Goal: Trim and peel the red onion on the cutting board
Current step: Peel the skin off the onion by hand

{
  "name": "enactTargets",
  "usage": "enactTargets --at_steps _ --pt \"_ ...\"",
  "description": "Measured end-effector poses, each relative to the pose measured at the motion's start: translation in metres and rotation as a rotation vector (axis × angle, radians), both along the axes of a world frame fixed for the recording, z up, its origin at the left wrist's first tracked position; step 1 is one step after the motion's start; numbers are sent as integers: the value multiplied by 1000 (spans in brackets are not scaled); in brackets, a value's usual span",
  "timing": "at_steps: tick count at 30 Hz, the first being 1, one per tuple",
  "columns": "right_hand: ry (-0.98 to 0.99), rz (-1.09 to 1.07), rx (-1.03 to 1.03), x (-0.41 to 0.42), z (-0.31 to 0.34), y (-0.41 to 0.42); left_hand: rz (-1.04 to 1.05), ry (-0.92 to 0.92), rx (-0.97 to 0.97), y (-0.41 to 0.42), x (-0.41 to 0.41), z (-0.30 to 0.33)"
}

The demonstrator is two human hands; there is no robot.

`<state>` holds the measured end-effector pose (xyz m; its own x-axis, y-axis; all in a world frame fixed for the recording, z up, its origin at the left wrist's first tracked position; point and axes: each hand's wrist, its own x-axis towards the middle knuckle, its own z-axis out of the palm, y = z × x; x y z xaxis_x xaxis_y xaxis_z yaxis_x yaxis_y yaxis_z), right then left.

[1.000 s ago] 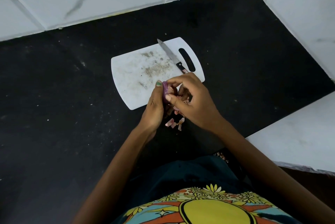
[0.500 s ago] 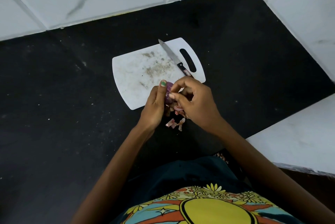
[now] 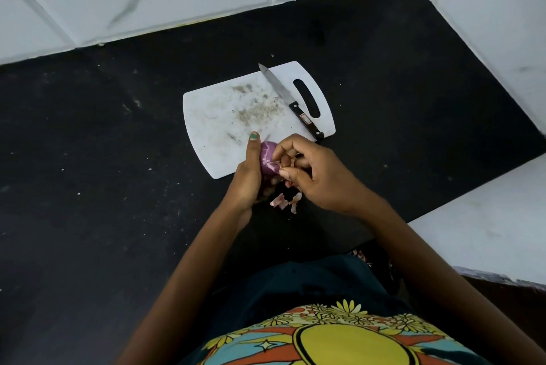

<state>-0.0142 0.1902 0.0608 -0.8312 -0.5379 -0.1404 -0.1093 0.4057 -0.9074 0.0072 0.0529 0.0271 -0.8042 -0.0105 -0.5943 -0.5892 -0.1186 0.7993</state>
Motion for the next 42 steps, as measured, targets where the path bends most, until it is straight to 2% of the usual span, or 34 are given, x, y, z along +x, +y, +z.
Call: enactTargets --at_steps 8,14,16,21,25,27,30,34,38,42 --pt "-176 -26 -61 -2 3 0 24 -174 245 1 -2 -2" --pt "-339 -133 -246 -2 5 1 -22 -227 329 -1 -4 0" --pt "-344 -172 -247 -3 4 2 -7 -210 281 -1 -4 1" --pt "-232 -283 -154 -6 0 2 -11 -91 11 2 -1 5" --pt "-265 -299 -54 -6 -1 -3 -31 57 -143 5 -1 7" --pt "-318 -307 -56 -6 -2 -5 -29 102 -167 4 -1 3" --pt "-367 -351 -165 -6 -1 -6 -10 84 -157 3 -1 -3" --pt "-337 -312 -190 -5 4 -7 -9 22 -66 5 1 -1" --pt "-398 -286 -297 -5 2 -8 56 -88 74 2 -2 3" --pt "-460 -385 -421 -8 -2 -4 72 -159 338 -9 -4 -1"
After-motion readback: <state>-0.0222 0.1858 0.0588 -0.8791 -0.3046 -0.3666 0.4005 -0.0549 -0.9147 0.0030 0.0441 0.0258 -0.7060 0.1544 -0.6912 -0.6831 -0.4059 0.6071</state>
